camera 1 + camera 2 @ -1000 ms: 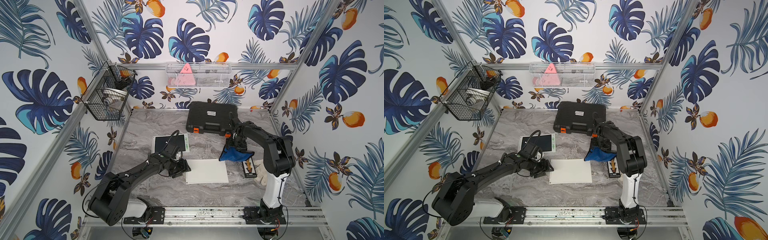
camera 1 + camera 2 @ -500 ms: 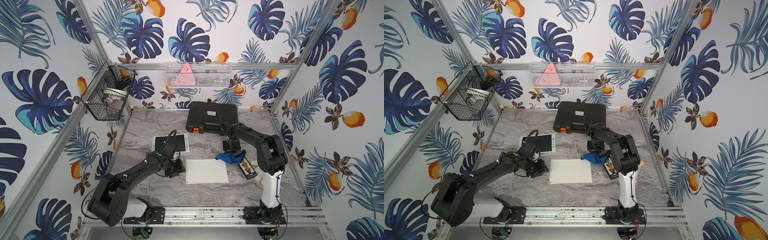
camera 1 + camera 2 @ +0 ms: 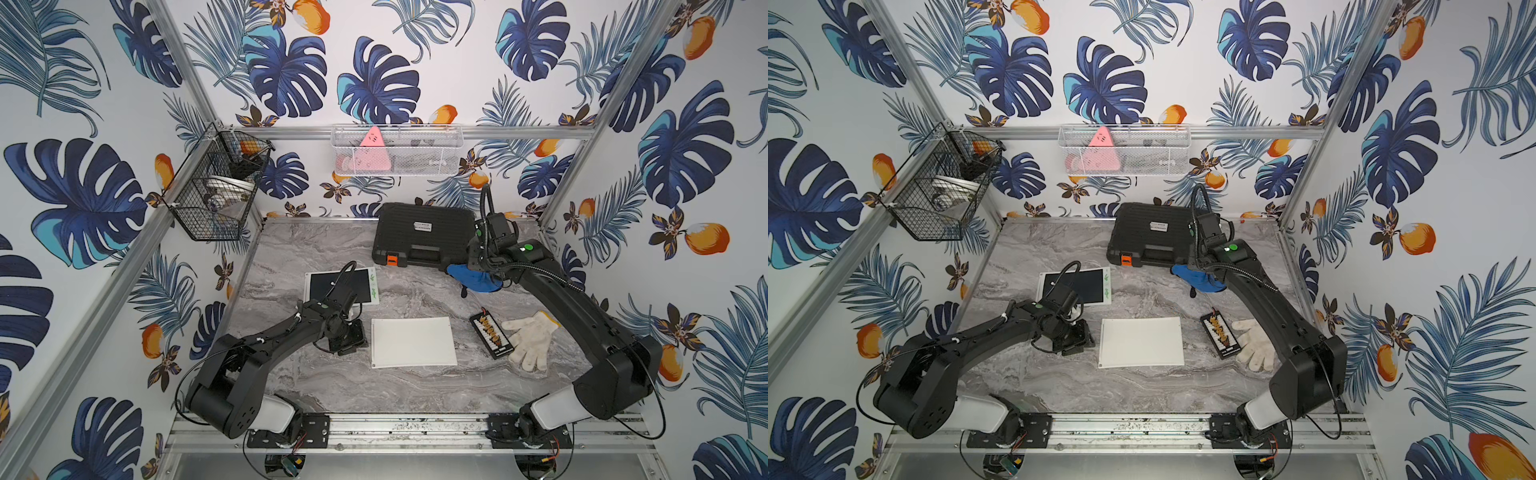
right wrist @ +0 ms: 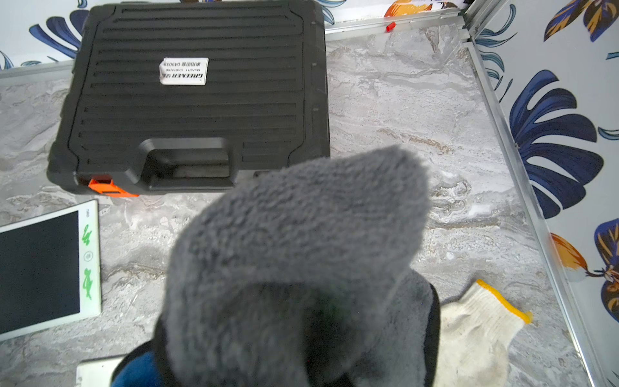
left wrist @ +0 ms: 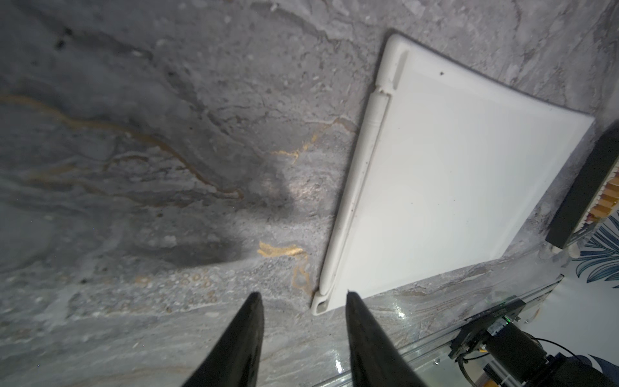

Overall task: Wipe the drawing tablet
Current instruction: Pick up the cleaning item at the center of the board, then wipe the dirt from the drawing tablet.

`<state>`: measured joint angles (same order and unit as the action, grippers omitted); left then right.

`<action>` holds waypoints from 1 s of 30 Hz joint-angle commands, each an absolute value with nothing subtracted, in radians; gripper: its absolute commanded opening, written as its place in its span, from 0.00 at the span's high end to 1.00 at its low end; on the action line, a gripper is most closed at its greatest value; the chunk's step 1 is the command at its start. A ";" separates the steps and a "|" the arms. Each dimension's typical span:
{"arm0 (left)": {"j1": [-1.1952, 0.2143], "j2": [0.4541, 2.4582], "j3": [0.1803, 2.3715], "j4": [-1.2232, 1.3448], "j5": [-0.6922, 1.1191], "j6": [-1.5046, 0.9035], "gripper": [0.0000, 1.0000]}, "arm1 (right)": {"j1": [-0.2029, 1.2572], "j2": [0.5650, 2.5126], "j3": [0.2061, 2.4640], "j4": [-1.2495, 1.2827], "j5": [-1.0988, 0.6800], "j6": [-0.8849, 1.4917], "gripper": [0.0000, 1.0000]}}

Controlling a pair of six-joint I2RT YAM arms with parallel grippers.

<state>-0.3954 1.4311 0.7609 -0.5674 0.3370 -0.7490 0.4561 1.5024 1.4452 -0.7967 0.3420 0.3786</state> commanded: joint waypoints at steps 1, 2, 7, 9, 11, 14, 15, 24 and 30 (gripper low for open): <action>-0.394 1.447 0.761 -0.546 0.325 -0.726 0.56 | 0.582 1.453 1.341 -0.827 0.266 0.462 1.00; -0.394 1.454 0.761 -0.540 0.325 -0.729 0.57 | 0.633 1.437 1.293 -0.815 0.271 0.496 1.00; -0.412 1.483 0.768 -0.524 0.313 -0.729 0.61 | 0.721 1.419 1.099 -0.711 0.237 0.604 1.00; -0.433 1.498 0.778 -0.523 0.296 -0.726 0.61 | 0.723 1.422 1.051 -0.668 0.249 0.605 1.00; -0.459 1.515 0.789 -0.525 0.276 -0.728 0.61 | 0.724 1.428 1.023 -0.650 0.283 0.599 1.00; -0.495 1.543 0.809 -0.520 0.248 -0.734 0.61 | 0.724 1.434 0.977 -0.597 0.337 0.593 1.00; -0.507 1.554 0.816 -0.522 0.234 -0.736 0.62 | 0.724 1.437 0.965 -0.579 0.358 0.592 1.00; -0.545 1.626 0.813 -0.521 0.163 -0.744 0.67 | 0.813 1.581 0.971 -0.482 0.455 0.616 1.00; -0.545 1.635 0.767 -0.502 0.159 -0.763 0.73 | 0.848 1.658 0.973 -0.380 0.326 0.665 1.00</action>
